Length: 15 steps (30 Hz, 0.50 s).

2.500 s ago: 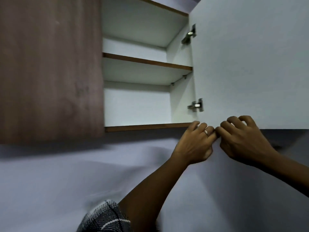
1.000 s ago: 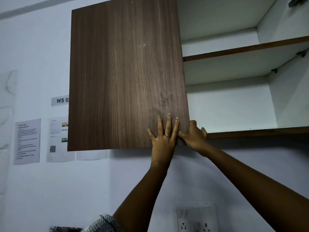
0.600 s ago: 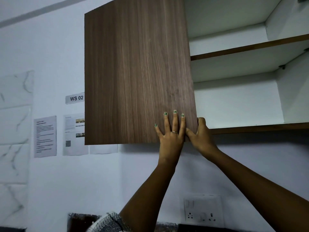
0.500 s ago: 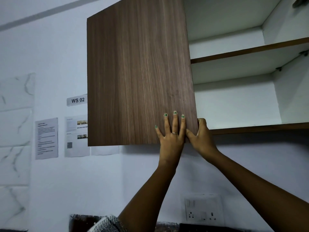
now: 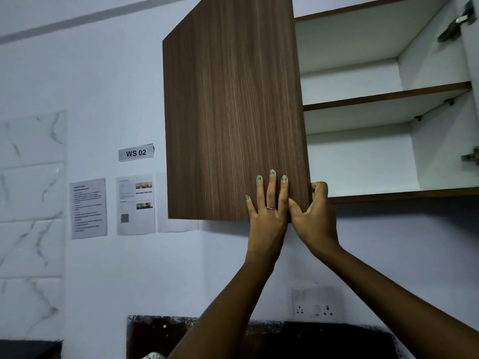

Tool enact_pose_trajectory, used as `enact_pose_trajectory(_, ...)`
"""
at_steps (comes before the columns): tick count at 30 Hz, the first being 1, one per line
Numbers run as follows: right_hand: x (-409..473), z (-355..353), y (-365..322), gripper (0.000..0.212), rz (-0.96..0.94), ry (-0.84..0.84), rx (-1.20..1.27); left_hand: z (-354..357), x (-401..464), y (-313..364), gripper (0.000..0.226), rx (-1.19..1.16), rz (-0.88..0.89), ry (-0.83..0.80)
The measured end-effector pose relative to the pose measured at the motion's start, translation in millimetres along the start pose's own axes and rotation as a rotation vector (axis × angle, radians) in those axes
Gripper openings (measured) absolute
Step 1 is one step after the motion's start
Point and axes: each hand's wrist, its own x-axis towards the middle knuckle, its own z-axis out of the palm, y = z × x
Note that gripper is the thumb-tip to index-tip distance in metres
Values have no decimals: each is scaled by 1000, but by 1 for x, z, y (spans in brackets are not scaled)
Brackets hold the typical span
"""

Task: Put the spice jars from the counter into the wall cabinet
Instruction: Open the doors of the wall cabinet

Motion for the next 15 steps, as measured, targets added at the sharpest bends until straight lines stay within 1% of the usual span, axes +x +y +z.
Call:
enact_pose_trajectory(3, -24, 1, -36, 45, -1, 22, -17, -29, -12, -12, 98, -119, 15, 2)
enact_pose_trajectory(4, -30, 2, -45, 44, -11, 33, -32, -37, -16, -15, 97, -165, 11, 16)
enact_pose_trajectory(6, -44, 4, -66, 43, -29, 51, -57, -58, -23, -19, 89, -267, -9, 46)
enact_pose_trajectory(9, -62, 10, -94, 42, -69, 72, -91, -87, -34, -27, 73, -449, -50, 37)
enact_pose_trajectory(15, -107, 34, -156, 38, -148, 58, -70, -151, -64, -64, 59, -663, -37, 113)
